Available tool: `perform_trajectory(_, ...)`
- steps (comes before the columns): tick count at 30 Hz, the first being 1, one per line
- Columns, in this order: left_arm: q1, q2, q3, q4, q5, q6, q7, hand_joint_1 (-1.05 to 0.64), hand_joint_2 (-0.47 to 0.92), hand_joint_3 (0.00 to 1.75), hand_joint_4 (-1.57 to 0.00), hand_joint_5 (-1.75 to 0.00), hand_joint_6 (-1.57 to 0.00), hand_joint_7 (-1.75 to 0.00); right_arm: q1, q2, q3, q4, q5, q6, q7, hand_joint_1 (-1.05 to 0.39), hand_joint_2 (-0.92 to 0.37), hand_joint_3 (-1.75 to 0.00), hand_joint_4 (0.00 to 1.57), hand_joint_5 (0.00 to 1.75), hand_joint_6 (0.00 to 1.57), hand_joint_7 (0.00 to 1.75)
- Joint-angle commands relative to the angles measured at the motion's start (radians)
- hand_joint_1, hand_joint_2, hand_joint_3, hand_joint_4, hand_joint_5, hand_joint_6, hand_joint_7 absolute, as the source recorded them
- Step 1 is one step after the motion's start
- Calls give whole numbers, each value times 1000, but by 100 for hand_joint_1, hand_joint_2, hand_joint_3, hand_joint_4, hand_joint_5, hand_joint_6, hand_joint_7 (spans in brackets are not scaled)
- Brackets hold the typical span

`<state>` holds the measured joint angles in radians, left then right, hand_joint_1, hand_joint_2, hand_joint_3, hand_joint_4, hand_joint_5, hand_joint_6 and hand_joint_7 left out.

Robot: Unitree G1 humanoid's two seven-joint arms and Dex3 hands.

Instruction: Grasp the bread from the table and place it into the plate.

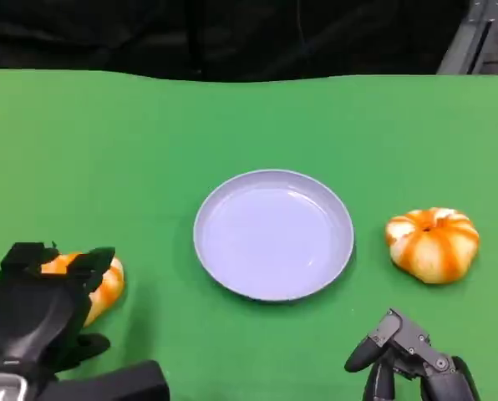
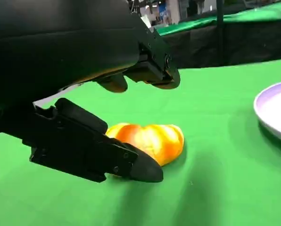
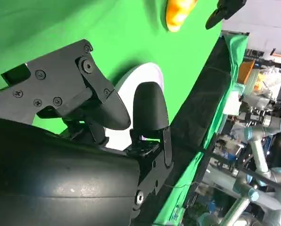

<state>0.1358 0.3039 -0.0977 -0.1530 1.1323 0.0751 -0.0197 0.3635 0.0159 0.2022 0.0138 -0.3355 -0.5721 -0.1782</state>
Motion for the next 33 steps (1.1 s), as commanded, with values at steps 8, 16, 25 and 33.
perform_trajectory(8, -287, 48, -139, 456, -24, 138, -36, -68, 92, 7, 0, -63, -28, -1, 12, -10, -3, -30, 28, 17, 17, -23, -64, -148, 82, 175, 48, 175)
perform_trajectory(16, -402, 26, -205, 697, -144, 170, -31, -62, 92, 8, 0, -67, -27, -1, 30, -10, -4, -61, 10, 34, 11, -22, -63, -149, 83, 175, 50, 175)
perform_trajectory(25, -419, 47, -218, 888, -288, -128, 435, -38, 69, 68, -98, -166, -82, -140, 37, -15, -7, -66, 8, 23, 10, -22, -62, -150, 82, 175, 49, 175)
perform_trajectory(33, -412, 68, -247, 778, -273, -260, 725, -15, 27, 125, -98, -175, -79, -175, 34, -17, -8, -78, -1, 52, 13, -23, -62, -148, 83, 175, 50, 175)
